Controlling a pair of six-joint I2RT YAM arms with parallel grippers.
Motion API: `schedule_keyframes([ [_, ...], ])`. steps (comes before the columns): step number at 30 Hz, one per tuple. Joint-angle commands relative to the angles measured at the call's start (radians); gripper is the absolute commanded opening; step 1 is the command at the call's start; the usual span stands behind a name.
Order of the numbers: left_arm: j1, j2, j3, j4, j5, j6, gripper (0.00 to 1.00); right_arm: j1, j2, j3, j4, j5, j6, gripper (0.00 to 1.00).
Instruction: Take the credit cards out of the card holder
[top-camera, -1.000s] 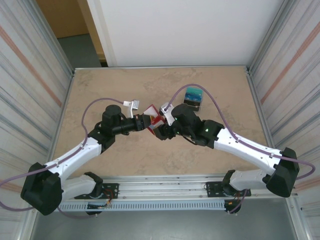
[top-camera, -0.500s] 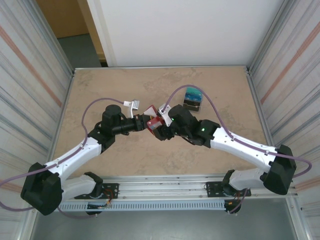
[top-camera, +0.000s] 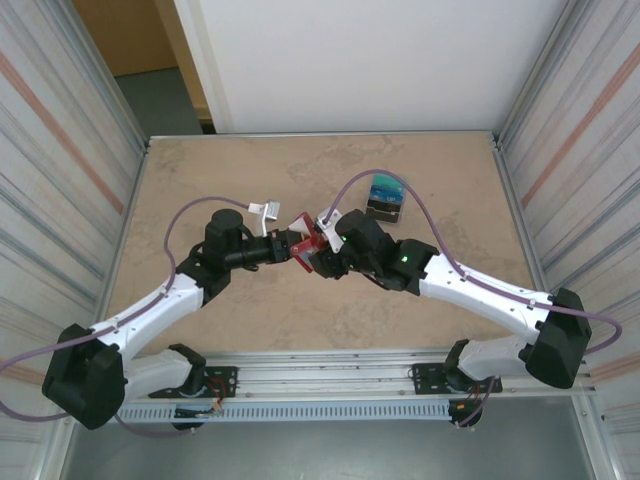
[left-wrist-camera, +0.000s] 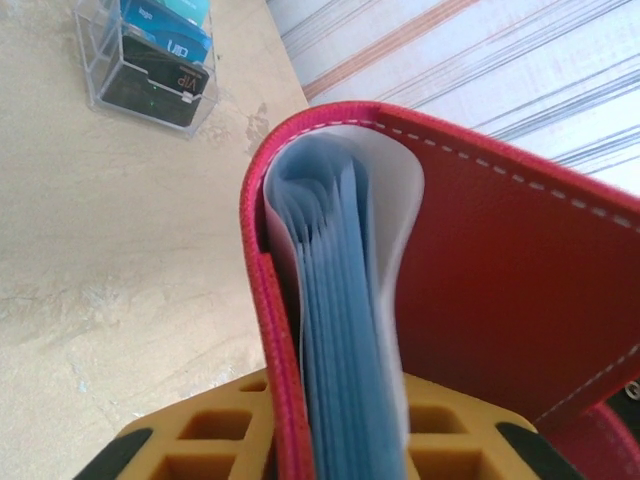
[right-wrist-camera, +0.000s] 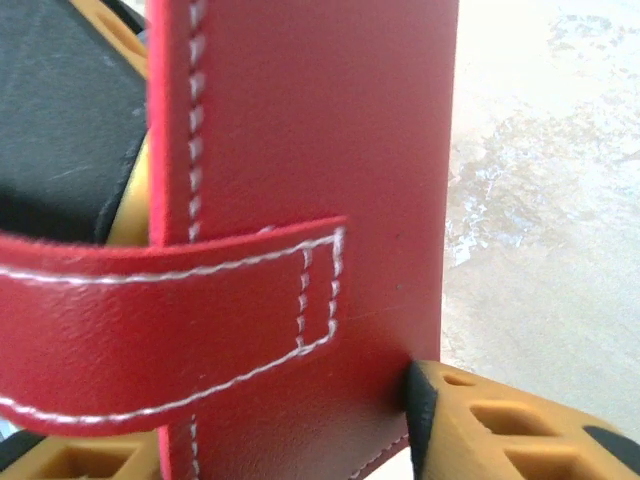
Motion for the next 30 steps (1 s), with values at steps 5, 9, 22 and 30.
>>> schedule_keyframes([
  [5,-0.015,-0.016,0.050,0.082,0.101,-0.034,0.31,0.002,0.002,-0.007,0.068,-0.011,0.041,0.24],
  [9,-0.015,-0.019,0.042,0.082,0.091,-0.035,0.35,-0.011,-0.012,-0.018,0.085,-0.037,0.083,0.19],
  [22,0.006,-0.039,0.008,0.115,0.071,-0.045,0.40,-0.164,-0.125,-0.138,0.229,-0.260,0.329,0.03],
  [30,0.007,-0.026,0.003,0.150,0.072,-0.046,0.44,-0.191,-0.158,-0.174,0.269,-0.303,0.383,0.02],
])
